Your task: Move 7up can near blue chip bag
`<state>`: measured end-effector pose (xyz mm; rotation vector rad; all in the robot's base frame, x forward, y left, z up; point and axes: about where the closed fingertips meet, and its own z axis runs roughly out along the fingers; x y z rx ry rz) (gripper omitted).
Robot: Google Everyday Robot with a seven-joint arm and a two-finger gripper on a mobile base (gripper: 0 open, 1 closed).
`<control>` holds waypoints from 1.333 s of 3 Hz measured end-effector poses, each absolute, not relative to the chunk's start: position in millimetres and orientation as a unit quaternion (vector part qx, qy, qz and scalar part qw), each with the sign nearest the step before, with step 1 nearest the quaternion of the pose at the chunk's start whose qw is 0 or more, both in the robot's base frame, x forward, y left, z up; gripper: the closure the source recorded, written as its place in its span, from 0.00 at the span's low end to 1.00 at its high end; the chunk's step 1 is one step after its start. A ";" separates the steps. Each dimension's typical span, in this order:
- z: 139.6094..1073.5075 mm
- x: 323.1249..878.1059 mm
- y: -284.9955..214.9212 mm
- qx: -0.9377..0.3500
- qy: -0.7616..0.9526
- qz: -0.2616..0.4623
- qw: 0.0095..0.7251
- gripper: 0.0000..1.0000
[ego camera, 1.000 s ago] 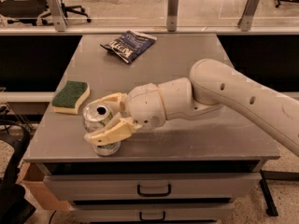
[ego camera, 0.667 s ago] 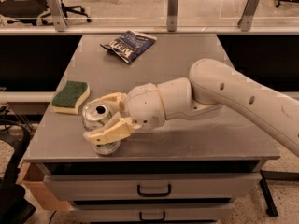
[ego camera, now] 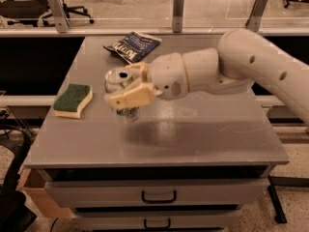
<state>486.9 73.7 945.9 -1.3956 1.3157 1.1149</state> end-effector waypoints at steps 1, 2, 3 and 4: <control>961.8 548.0 49.1 -0.515 0.583 0.433 0.455 1.00; 962.8 621.1 36.0 -0.475 0.613 0.422 0.470 1.00; 946.8 697.7 42.3 -0.456 0.624 0.414 0.482 1.00; 934.8 755.8 48.5 -0.451 0.629 0.393 0.497 1.00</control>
Offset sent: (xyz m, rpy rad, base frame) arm 0.2425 -0.0590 0.0123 0.0421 0.1369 -0.3634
